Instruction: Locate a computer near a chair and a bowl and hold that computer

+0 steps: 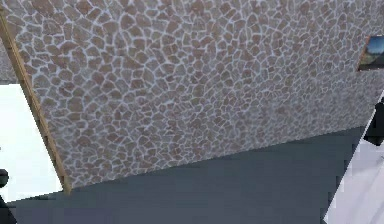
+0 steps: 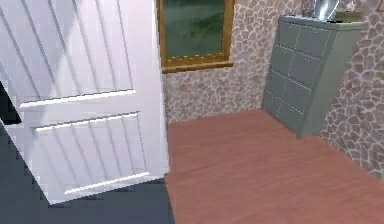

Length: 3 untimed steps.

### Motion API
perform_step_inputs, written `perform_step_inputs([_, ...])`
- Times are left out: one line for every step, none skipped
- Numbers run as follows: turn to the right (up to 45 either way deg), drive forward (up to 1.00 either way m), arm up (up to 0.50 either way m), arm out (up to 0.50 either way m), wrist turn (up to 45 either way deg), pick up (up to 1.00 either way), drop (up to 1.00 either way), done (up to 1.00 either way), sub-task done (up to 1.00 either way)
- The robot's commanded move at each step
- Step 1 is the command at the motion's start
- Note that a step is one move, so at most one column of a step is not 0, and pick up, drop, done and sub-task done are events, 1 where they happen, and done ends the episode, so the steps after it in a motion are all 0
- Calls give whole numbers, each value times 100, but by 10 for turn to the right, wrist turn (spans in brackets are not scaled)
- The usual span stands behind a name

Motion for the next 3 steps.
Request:
perform_step_inputs([-30, 0, 0, 0, 0, 0, 0, 0, 0])
perform_step_inputs([0, 35, 0, 0, 0, 0, 0, 0, 0])
perform_step_inputs([-120, 0, 0, 0, 0, 0, 0, 0, 0])
